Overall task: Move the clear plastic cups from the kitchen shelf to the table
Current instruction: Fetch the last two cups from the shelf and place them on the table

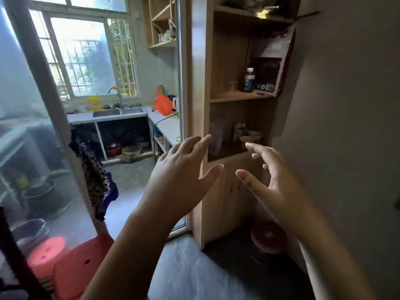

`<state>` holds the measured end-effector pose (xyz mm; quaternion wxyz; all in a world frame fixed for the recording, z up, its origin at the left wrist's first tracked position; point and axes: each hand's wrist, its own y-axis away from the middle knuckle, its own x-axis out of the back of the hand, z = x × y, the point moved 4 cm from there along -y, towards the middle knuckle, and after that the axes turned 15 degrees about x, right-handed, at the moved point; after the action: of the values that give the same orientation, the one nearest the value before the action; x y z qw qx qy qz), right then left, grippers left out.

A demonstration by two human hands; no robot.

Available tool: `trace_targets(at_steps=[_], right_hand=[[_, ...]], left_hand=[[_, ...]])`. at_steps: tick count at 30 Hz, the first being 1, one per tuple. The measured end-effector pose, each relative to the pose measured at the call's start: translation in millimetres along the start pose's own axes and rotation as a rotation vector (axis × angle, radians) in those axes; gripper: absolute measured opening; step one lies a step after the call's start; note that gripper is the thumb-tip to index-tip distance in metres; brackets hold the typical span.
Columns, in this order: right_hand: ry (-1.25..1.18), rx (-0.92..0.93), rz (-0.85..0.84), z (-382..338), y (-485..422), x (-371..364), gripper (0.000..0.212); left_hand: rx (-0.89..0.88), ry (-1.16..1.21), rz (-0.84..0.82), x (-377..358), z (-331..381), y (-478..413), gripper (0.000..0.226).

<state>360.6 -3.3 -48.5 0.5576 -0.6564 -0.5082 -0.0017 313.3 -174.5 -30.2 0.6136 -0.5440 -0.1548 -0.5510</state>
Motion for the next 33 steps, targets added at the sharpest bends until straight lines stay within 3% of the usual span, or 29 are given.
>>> trace_targets(at_steps=[9, 13, 18, 25, 33], right_hand=[[0.102, -0.061, 0.033, 111.3, -39.5, 15.1, 0.057], [0.179, -0.062, 0.033, 169.0, -97.9, 17.7, 0.066], [0.205, -0.017, 0.054, 238.4, -161.5, 11.0, 0.057], [0.206, -0.048, 0.007, 341.1, -197.9, 0.3, 0.060], [0.135, 0.038, -0.042, 455.2, -288.8, -14.1, 0.056]], left_hand=[[-0.063, 0.132, 0.022, -92.9, 37.2, -111.4, 0.065], [-0.070, 0.150, 0.041, -128.3, 39.0, -188.2, 0.062], [-0.070, 0.163, 0.110, -165.9, 33.3, -276.0, 0.059], [-0.070, 0.096, 0.059, -234.4, 37.4, -359.9, 0.061], [0.004, -0.021, 0.101, -283.8, 29.2, -452.1, 0.061]])
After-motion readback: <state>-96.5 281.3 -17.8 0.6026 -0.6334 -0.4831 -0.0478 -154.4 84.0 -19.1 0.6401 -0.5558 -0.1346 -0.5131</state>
